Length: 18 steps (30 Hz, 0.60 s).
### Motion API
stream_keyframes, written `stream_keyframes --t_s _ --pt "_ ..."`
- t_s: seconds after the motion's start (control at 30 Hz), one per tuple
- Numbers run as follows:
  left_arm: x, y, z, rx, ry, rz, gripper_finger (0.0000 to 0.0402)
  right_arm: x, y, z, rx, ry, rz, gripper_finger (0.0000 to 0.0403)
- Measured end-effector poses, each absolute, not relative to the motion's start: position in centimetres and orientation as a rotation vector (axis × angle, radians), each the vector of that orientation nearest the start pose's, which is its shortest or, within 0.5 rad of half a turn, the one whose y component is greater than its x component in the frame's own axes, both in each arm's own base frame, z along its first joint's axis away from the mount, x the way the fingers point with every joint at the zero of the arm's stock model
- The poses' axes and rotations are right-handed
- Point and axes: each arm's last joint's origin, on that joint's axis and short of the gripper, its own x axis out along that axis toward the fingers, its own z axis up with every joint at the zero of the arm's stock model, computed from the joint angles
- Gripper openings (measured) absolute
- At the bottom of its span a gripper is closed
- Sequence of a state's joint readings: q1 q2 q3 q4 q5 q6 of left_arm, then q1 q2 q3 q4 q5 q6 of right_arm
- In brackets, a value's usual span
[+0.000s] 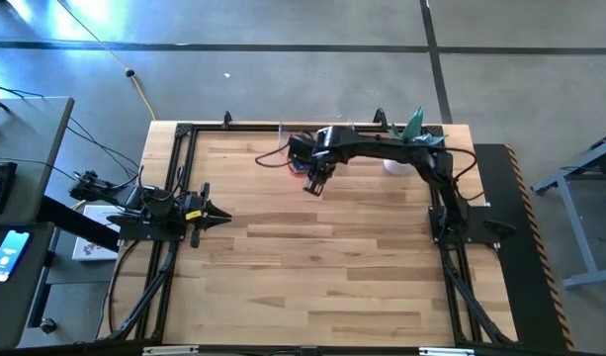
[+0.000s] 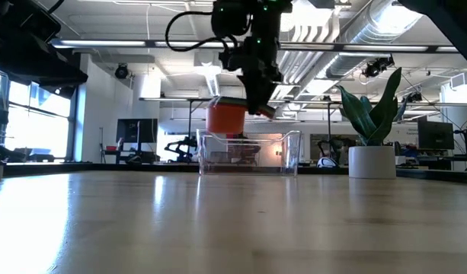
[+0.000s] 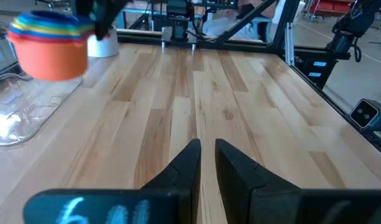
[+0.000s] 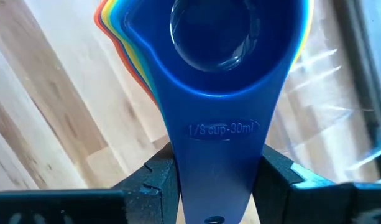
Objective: Nest measuring cups in basket
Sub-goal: Put the colored measuring cups on top of the transparent bin
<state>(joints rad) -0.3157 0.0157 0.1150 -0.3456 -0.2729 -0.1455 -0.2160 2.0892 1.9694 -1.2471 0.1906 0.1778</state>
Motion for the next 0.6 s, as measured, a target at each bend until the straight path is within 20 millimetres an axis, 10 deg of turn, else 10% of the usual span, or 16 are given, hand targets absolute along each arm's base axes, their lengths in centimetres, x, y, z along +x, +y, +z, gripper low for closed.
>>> stream_keyframes --t_s 0.6 --pt "8.5 -2.0 16.8 -0.073 0.239 -0.026 0.0039 36.9 -22.4 26.5 0.092 1.293 -0.444 0.0133"
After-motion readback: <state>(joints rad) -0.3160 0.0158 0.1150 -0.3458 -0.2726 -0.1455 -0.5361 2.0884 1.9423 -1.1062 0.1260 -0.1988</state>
